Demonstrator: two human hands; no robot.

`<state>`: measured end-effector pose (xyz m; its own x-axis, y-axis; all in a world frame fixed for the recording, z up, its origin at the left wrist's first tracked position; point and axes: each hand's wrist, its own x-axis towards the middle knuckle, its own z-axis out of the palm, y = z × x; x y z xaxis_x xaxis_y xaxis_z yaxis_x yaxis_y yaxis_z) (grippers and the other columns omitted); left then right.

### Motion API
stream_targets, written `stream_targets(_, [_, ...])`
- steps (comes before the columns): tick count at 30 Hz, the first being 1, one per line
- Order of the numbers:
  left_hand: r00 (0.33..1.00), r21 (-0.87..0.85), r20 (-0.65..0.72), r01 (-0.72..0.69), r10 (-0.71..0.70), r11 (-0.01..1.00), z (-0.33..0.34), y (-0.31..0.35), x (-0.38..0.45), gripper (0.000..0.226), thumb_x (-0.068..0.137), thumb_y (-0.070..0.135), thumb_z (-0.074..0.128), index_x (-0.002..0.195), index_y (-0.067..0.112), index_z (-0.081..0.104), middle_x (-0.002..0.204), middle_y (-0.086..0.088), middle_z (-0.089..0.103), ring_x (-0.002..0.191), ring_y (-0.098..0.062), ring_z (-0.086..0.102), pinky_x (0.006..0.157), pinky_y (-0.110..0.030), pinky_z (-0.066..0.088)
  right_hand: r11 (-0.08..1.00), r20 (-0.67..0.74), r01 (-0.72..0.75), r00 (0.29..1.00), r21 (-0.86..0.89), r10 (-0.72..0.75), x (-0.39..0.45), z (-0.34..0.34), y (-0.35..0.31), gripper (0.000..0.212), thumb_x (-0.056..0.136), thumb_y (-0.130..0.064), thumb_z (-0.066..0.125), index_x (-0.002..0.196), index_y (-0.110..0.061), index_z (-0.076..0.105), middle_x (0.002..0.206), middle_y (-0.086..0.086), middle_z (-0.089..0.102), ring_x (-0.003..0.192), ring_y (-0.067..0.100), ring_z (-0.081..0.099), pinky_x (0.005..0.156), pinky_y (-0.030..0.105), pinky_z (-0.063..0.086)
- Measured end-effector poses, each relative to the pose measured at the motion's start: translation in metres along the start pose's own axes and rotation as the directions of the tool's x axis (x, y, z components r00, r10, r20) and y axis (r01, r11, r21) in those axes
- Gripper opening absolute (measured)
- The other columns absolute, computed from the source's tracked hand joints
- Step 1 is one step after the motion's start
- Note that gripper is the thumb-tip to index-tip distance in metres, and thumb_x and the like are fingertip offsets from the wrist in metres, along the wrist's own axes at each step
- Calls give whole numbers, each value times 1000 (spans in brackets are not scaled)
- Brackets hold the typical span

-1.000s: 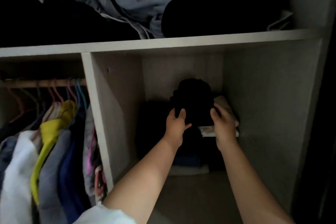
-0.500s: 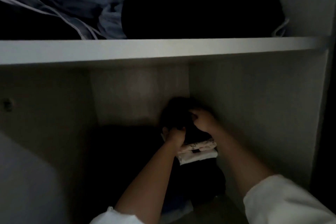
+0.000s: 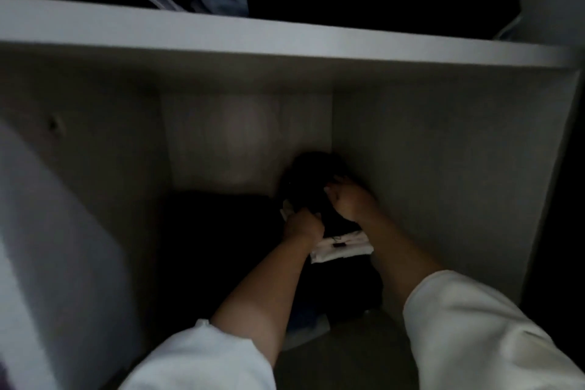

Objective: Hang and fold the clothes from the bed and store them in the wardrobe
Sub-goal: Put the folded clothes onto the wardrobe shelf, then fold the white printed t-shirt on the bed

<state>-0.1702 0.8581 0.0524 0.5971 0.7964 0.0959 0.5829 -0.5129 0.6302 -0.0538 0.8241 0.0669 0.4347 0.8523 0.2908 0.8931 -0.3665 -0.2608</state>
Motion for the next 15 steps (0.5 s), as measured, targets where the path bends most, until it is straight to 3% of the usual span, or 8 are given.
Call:
stream_targets(3, [996, 95, -88, -20, 28, 995, -5, -2, -9, 42, 100, 24, 31, 132, -3, 41, 144, -26, 30, 130, -37, 35, 103, -35, 35, 1000, -239, 26, 971, -9, -27, -26, -6, -4, 65, 93, -41, 14, 125, 0, 53, 130, 19, 53, 116, 30, 51, 90, 29, 38])
stream_targets(5, [987, 182, -135, -61, 87, 981, -11, 0, -20, 38, 98, 22, 35, 127, -2, 45, 134, -25, 41, 123, -36, 43, 96, -35, 39, 1000, -270, 10, 963, -15, -14, -47, -12, -3, 58, 92, -36, 22, 121, 1, 56, 123, 20, 57, 109, 31, 55, 85, 31, 40])
stream_targets(8, [953, 352, -189, -160, 238, 922, -21, 3, -42, 33, 94, 14, 40, 123, -1, 48, 128, -21, 47, 119, -34, 45, 91, -36, 41, 999, -270, -16, 963, -51, 1, -80, -24, -6, 39, 97, -19, 40, 131, -4, 48, 131, 17, 52, 115, 30, 53, 91, 31, 42])
stream_targets(12, [908, 624, -113, -251, 403, 740, -28, 4, -89, 33, 90, 15, 47, 122, 5, 48, 127, -15, 47, 118, -29, 42, 86, -35, 42, 993, -258, -49, 966, -111, 19, -136, -36, -7, 41, 91, -21, 39, 125, -4, 53, 121, 21, 56, 107, 34, 55, 85, 36, 47])
stream_targets(15, [892, 728, -42, -281, 450, 625, -31, 7, -131, 36, 90, 17, 48, 125, 7, 47, 128, -14, 45, 118, -29, 40, 89, -34, 40, 988, -251, -75, 967, -137, 39, -191, -46, -11, 34, 91, -20, 40, 116, -5, 57, 115, 19, 56, 105, 32, 54, 81, 33, 45])
